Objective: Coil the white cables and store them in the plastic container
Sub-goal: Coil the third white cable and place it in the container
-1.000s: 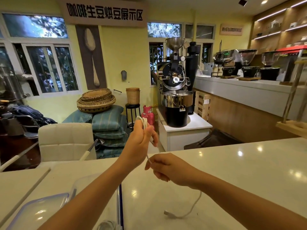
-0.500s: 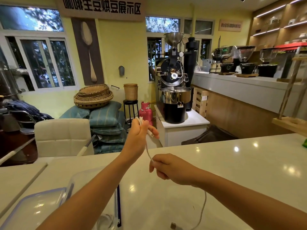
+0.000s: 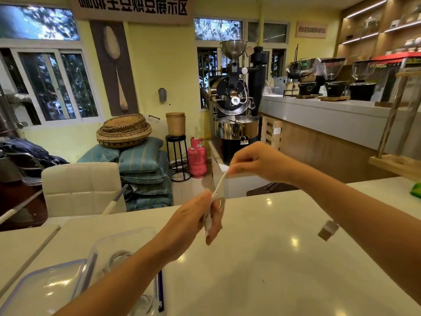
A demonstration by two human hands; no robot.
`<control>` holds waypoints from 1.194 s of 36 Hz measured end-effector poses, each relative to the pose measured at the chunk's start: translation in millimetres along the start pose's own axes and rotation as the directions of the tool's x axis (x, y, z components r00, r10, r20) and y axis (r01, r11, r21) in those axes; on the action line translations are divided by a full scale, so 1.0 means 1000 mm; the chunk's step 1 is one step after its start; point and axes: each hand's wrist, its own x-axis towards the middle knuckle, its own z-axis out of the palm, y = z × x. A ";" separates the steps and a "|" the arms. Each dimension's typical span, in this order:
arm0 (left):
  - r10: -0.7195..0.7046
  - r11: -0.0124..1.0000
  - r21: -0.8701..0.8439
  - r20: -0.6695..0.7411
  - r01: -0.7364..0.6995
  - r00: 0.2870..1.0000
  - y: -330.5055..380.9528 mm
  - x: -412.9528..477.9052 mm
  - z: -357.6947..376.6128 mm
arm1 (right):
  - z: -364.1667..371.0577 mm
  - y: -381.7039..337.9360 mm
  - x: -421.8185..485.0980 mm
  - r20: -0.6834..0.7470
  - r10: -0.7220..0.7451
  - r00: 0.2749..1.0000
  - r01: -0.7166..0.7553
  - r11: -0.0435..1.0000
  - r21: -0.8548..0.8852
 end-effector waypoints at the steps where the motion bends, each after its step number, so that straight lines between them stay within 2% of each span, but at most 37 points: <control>1: 0.025 0.999 -0.039 0.009 -0.025 1.000 0.005 0.000 0.003 | 0.002 0.004 0.000 -0.010 -0.006 1.000 0.007 0.998 0.070; 5: 0.100 0.978 -0.184 0.004 -0.098 0.995 0.022 0.000 0.006 | 0.021 0.025 -0.002 -0.120 0.068 0.990 -0.014 0.916 0.402; 8: 0.146 0.965 -0.221 -0.001 -0.143 0.989 0.028 0.004 0.009 | 0.049 0.040 -0.004 -0.088 0.177 0.980 -0.093 0.807 0.584; 13: 0.159 0.973 -0.163 -0.048 -0.165 0.986 0.027 0.015 0.009 | 0.101 0.034 -0.007 0.016 0.242 0.970 -0.179 0.669 0.721; 17: 0.152 0.988 0.003 -0.151 -0.153 0.977 0.021 0.023 0.002 | 0.119 0.021 -0.014 0.100 0.240 0.966 -0.229 0.608 0.760; 21: 0.129 0.971 0.229 -0.232 -0.075 0.964 0.014 0.031 -0.005 | 0.125 0.012 -0.021 0.188 0.240 0.952 -0.305 0.725 0.618; 25: 0.146 0.900 0.435 -0.218 -0.038 0.965 0.008 0.032 -0.015 | 0.121 0.013 -0.023 0.182 0.312 0.932 -0.361 0.798 0.483; 28: 0.094 0.815 0.580 -0.153 0.012 0.984 0.002 0.031 -0.022 | 0.108 0.012 -0.026 0.187 0.323 0.928 -0.369 0.872 0.323; 32: 0.025 0.669 0.740 -0.124 0.076 0.992 -0.007 0.027 -0.032 | 0.088 0.005 -0.026 0.241 0.264 0.934 -0.284 0.957 0.050; 35: -0.070 0.670 0.731 -0.112 0.130 0.991 -0.009 0.024 -0.038 | 0.067 -0.002 -0.026 0.263 0.233 0.936 -0.224 0.972 -0.065; 38: -0.175 0.765 0.624 -0.037 0.160 0.984 -0.010 0.019 -0.037 | 0.041 -0.009 -0.025 0.270 0.207 0.940 -0.166 0.972 -0.168; 41: -0.172 0.888 0.442 0.063 0.127 0.983 -0.009 0.012 -0.036 | 0.014 -0.011 -0.022 0.259 0.181 0.949 -0.127 0.969 -0.214; 43: -0.154 0.934 0.341 0.124 0.104 0.980 -0.005 0.008 -0.035 | -0.002 -0.009 -0.020 0.218 0.157 0.963 -0.113 0.973 -0.202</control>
